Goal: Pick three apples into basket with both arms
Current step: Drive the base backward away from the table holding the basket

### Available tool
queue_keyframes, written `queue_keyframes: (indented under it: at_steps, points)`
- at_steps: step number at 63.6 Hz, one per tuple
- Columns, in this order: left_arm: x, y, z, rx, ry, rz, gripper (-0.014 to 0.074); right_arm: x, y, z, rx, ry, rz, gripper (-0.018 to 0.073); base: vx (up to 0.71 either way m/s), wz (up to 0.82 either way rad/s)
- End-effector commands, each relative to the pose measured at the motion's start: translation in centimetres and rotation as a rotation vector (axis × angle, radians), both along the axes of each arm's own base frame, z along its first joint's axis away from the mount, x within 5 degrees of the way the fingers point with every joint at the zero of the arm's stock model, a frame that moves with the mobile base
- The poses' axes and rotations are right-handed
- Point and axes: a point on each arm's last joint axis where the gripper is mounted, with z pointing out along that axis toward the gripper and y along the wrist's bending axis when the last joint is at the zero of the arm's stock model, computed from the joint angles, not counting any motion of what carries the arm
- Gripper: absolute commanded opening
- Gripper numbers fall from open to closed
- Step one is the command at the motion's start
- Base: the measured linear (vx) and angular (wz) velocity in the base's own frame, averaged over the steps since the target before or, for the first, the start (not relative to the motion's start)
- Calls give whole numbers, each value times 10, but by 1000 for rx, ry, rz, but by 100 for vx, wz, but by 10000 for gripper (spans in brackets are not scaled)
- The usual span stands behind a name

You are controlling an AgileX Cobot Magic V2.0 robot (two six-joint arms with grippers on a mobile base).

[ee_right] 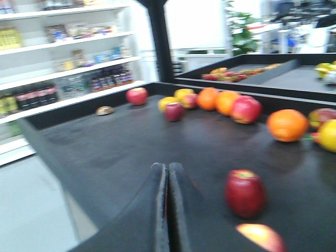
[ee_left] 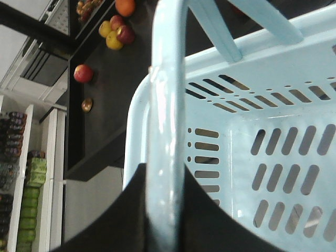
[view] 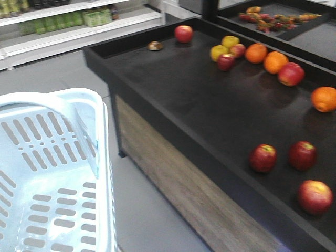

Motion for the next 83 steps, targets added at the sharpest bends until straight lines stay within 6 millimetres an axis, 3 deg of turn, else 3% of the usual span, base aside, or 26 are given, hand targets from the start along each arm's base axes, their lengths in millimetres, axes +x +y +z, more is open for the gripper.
queue_keyframes:
  at_steps: [1, 39, 83]
  points:
    - [-1, 0, 15, -80, -88, -11, -7, 0, 0, 3, -14, -70, 2, -9, -6, 56]
    - [-1, 0, 15, -80, -88, -11, -7, 0, 0, 3, -14, -70, 2, -9, -5, 44]
    - [-1, 0, 15, -80, -88, -11, -7, 0, 0, 3, -14, -70, 2, -9, 1, 19]
